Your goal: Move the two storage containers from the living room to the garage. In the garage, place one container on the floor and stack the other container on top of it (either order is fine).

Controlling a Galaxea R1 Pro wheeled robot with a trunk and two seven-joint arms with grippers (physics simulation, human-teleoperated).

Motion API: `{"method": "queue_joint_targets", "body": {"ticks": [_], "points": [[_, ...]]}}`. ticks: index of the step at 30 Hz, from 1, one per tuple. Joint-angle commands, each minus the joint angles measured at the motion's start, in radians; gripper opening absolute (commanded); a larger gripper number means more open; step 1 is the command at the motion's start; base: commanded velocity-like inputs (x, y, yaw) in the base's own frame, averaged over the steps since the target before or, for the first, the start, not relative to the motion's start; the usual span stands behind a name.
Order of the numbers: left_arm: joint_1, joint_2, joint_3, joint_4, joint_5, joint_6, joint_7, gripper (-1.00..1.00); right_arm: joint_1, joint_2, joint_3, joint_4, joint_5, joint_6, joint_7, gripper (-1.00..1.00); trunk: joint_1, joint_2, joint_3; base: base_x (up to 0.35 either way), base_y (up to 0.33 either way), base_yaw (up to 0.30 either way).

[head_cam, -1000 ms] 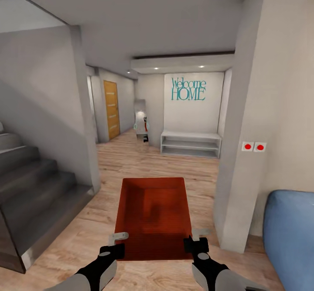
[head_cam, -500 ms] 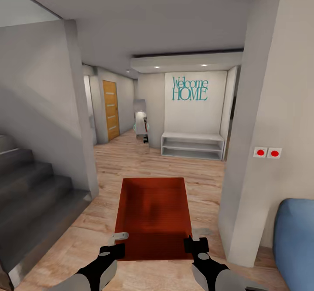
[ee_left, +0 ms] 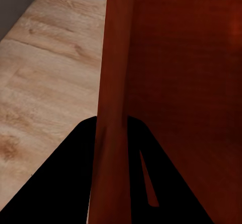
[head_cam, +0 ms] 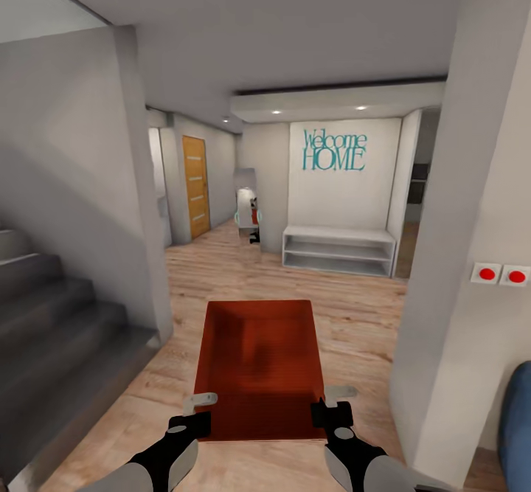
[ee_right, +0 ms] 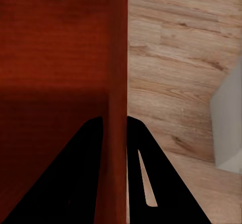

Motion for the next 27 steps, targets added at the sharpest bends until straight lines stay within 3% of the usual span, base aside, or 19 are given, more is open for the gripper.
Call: {"method": "queue_joint_targets", "body": {"ticks": [1,27], "points": [[-0.001,0.001,-0.001,-0.003,0.004,0.000,0.009,-1.00,-0.001,-0.002,-0.037,0.002,0.007,-0.003,-0.006,-1.00,0.001,-0.001,-0.002,0.322,0.071,0.000],[-0.001,0.001,-0.001,-0.003,0.004,0.000,0.009,-1.00,-0.001,0.000,-0.036,0.002,0.007,-0.003,-0.006,-1.00,0.001,-0.001,-0.002,0.322,0.071,0.000]]}}
